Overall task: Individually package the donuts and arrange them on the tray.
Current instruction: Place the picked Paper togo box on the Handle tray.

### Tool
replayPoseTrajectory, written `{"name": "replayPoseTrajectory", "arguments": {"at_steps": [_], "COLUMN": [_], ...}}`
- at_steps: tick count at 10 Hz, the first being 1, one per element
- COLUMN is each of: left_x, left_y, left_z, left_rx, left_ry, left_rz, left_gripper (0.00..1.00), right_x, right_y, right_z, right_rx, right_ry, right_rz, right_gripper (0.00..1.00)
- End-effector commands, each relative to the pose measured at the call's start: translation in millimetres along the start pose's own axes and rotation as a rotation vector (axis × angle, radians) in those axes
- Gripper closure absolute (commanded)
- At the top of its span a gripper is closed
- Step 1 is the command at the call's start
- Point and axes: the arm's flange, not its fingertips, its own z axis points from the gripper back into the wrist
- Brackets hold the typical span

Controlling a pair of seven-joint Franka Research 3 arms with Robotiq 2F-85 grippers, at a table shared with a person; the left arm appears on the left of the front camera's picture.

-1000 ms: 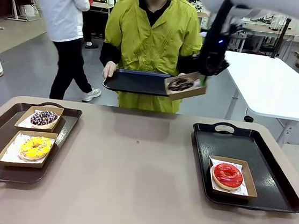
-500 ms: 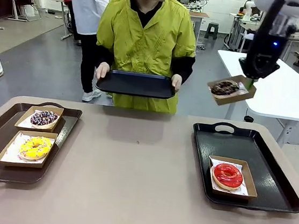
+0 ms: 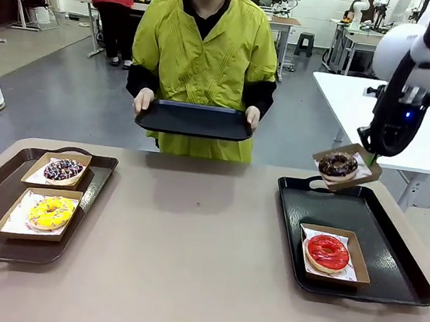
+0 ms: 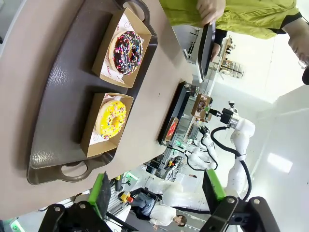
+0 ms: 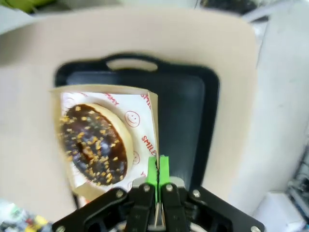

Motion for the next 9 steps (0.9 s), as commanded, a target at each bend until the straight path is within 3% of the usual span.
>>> {"name": "replayPoseTrajectory", "arguments": {"at_steps": [1, 3, 9], "left_x": [-2.9, -2.9, -2.9], "left_y": [-1.5, -1.5, -1.5], "left_z": [2.1, 2.1, 2.1], "left_rx": [0.005, 0.005, 0.005], "left_ry": [0.0, 0.0, 0.0], "left_rz": [-0.003, -0.003, -0.003], "left_gripper": [0.0, 0.0, 0.0], "right_x": [-11.1, -9.4, -11.0], "right_y": [1.8, 0.9, -0.6], "right_z": [-25.9, -47.7, -45.2], "right_rx": [0.02, -0.009, 0.004], "right_ry": [-0.002, 0.025, 0.039], "right_rz": [-0.014, -0.033, -0.011], "right_gripper": [0.99, 0.99, 0.99]}}
